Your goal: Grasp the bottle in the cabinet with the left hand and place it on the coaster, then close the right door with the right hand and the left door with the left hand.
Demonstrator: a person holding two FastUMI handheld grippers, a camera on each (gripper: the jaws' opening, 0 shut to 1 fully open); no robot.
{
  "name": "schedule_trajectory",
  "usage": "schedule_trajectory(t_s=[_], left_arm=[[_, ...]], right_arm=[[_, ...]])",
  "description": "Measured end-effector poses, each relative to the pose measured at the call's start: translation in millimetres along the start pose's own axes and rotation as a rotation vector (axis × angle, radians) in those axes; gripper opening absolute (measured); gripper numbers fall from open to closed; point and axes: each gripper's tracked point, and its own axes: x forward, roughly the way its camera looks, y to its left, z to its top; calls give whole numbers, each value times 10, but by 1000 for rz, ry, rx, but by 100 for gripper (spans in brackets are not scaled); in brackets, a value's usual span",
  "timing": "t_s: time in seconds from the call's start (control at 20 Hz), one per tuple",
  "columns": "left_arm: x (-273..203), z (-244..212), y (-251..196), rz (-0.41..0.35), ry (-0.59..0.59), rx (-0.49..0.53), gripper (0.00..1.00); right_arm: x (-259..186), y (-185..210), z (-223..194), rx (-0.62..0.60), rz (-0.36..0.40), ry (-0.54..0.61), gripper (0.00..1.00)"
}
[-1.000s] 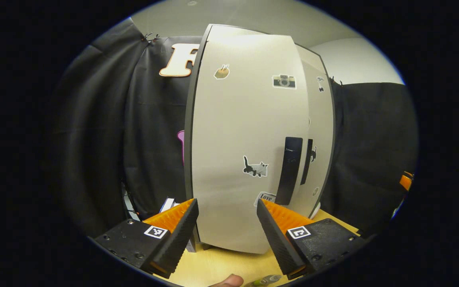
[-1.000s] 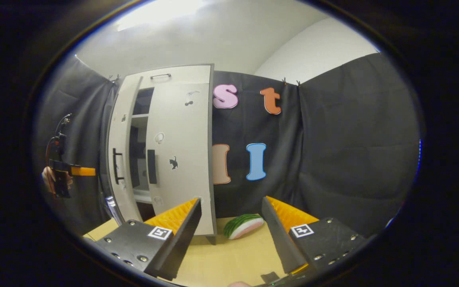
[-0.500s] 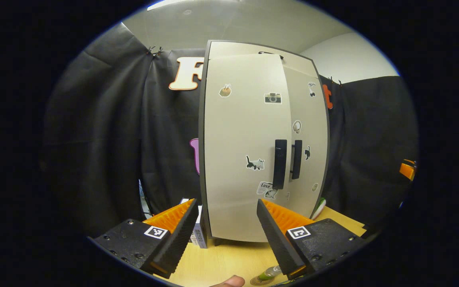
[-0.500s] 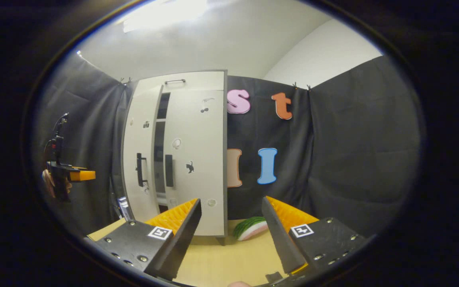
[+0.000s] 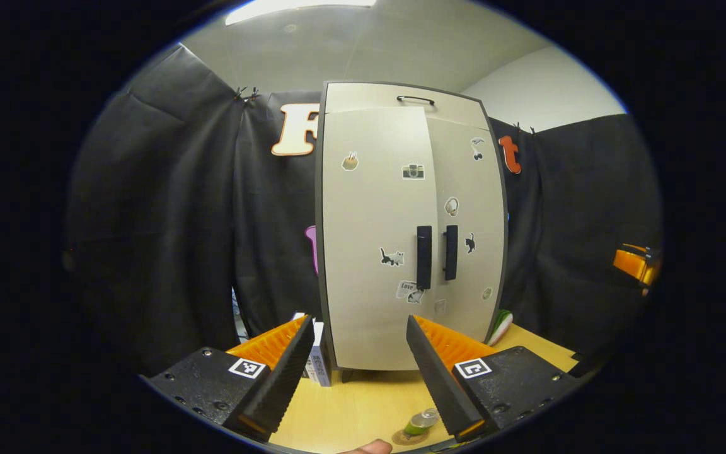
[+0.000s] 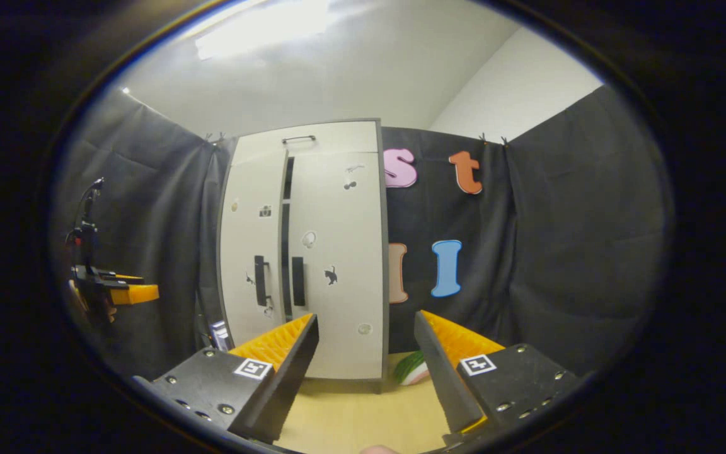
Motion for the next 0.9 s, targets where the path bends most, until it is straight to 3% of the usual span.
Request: schedule_trajectory(t_s=[0.25, 0.6, 0.65, 0.7, 0.8, 0.9], left_arm=[[-56, 141, 128, 27, -13, -17, 93], [-83, -8, 256, 44, 0, -5, 94], [-104, -13, 317, 62, -3, -8, 90], [-119, 14, 359, 75, -9, -16, 94], [-124, 23, 349, 66, -3, -25, 90], [-148, 124, 373, 61, -22, -15, 94]], right_arm=[[115, 260, 18, 72, 22, -18, 90], [159, 635, 24, 19, 24, -14, 93], [146, 657, 19, 15, 24, -9, 93], [120, 705, 21, 16, 26, -6, 90], [22, 801, 16, 31, 39, 1, 93], [-71, 832, 10, 41, 48, 16, 93]])
